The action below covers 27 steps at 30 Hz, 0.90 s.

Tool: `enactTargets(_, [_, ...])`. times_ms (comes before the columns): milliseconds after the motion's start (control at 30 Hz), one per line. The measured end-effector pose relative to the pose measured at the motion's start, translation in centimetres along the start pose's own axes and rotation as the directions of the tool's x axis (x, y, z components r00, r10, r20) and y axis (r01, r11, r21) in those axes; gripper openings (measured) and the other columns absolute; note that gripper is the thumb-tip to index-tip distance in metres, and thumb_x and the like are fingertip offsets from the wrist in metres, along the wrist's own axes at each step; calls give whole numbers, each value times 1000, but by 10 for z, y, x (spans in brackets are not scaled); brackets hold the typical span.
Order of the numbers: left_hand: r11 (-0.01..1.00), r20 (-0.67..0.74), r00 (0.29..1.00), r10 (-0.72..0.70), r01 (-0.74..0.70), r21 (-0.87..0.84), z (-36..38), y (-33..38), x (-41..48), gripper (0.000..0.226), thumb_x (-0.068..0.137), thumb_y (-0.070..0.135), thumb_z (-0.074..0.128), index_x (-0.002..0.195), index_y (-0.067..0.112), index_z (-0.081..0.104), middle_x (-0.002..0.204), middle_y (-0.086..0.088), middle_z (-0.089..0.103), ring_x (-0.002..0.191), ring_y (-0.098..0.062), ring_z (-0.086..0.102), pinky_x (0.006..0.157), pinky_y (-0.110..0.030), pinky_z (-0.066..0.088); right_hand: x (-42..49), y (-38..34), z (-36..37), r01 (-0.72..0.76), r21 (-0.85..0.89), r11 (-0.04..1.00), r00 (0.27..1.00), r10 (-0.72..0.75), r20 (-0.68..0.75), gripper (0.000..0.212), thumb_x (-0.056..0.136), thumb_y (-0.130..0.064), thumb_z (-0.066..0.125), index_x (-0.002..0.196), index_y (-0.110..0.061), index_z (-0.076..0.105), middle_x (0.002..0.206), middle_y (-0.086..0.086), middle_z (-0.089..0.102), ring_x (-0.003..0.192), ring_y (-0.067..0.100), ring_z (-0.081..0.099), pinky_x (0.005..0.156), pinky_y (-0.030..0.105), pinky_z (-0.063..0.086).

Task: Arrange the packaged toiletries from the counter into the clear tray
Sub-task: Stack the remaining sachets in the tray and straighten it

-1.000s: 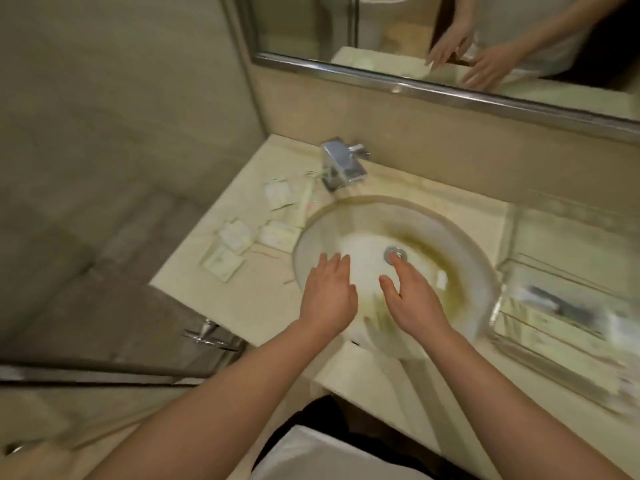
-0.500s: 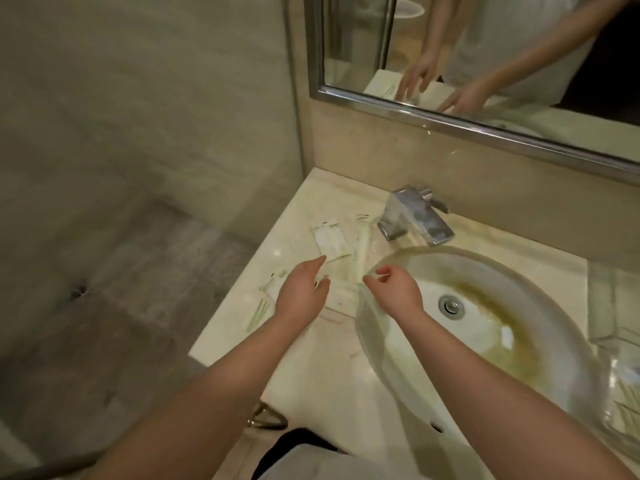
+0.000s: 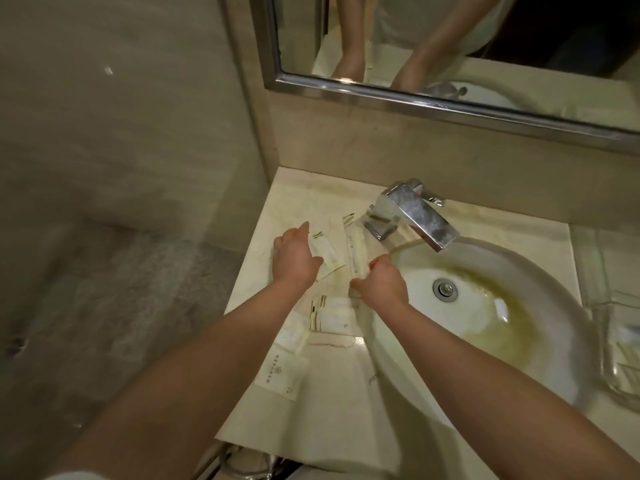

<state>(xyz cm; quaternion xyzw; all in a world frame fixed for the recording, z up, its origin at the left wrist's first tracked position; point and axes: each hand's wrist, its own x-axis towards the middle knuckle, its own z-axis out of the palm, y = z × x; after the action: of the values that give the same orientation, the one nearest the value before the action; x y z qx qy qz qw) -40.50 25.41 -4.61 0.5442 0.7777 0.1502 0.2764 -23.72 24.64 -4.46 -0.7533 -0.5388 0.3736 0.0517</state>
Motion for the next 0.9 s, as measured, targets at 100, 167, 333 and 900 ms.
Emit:
enactTargets(100, [992,8,1000,-10,9,125,2,2,8,78,79,26,77,146,19,36,132,-13,50,118,-32,41,92,-39,43,-3,4,-9,28,80,996,1000,-28,10,20,79,-16,63,99,-17,59,86,-2,62,71,17,58,51,26,37])
enactTargets(167, [995,41,998,-52,48,86,4,0,13,69,78,26,75,139,18,44,125,-13,53,117,-32,43,89,-38,42,-9,7,-17,55,196,979,998,-47,-42,12,79,-12,60,87,-20,61,79,-3,62,65,16,56,51,26,39])
enactTargets(333, [982,47,992,-114,120,-148,5,-6,9,16,70,25,68,85,23,61,97,-13,63,90,-32,61,61,-28,42,-32,20,-38,143,604,784,979,-24,-201,25,79,-6,62,69,-29,65,80,-7,66,72,13,58,63,24,44])
enactTargets(900, [710,127,968,218,-68,-700,64,162,-193,50,80,-22,50,94,18,77,91,4,75,68,-12,69,59,-22,53,-122,239,-187,289,942,170,954,-129,-270,31,73,7,47,77,-14,70,70,3,63,68,19,60,74,37,51])
